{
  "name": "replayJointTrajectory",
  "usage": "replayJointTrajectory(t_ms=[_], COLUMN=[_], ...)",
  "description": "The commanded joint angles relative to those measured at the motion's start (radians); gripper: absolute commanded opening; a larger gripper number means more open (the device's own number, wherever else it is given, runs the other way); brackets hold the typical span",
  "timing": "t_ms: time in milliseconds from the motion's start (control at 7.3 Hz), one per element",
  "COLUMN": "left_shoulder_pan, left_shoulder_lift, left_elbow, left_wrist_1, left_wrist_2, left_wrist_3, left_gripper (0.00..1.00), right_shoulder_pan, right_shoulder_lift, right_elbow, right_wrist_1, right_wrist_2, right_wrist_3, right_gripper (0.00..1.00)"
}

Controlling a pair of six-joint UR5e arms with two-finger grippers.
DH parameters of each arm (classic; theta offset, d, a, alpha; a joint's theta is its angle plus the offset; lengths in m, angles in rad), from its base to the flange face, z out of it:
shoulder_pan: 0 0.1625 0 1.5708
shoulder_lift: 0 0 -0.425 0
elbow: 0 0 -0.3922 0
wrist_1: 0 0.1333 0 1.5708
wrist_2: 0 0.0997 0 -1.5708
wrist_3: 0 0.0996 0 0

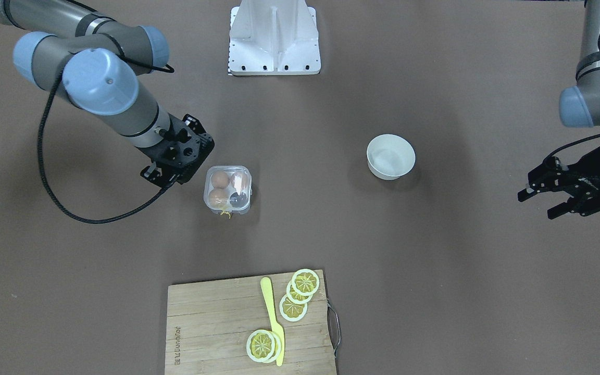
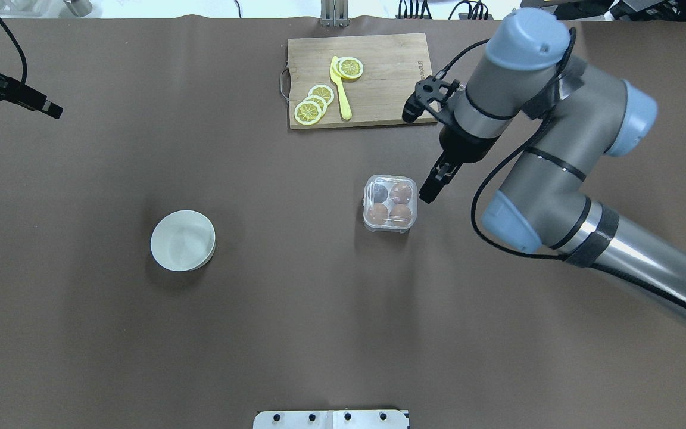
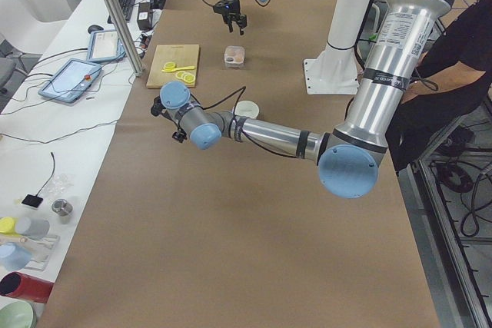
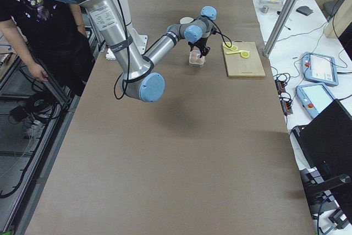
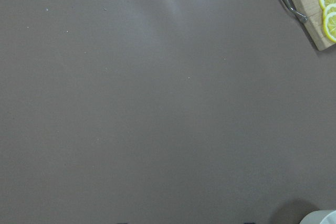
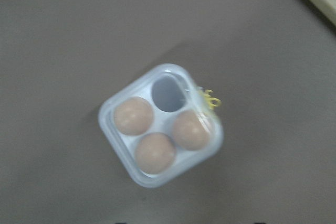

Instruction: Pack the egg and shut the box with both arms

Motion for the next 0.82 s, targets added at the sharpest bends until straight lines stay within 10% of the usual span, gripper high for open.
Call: replayJointTrajectory(t_ms=[0, 685], left_shoulder_pan=[-0.024, -0.262], left_shoulder_lift=[0.049, 0.107], left_elbow=[-0.005, 0.032], left_wrist_1=[-0.001, 0.378], left_wrist_2=[0.001, 0.11], left_wrist_3=[0.026, 0.44], left_gripper=[0.84, 0.96], right_shoulder_pan=[0.205, 0.498], right_shoulder_lift=[-0.073, -0.21], right_elbow=[-0.026, -0.041], right_wrist_1=[-0.004, -0.176], right_wrist_2=[0.119, 0.078], right_wrist_3=[0.006, 0.07], right_gripper=[1.0, 1.0])
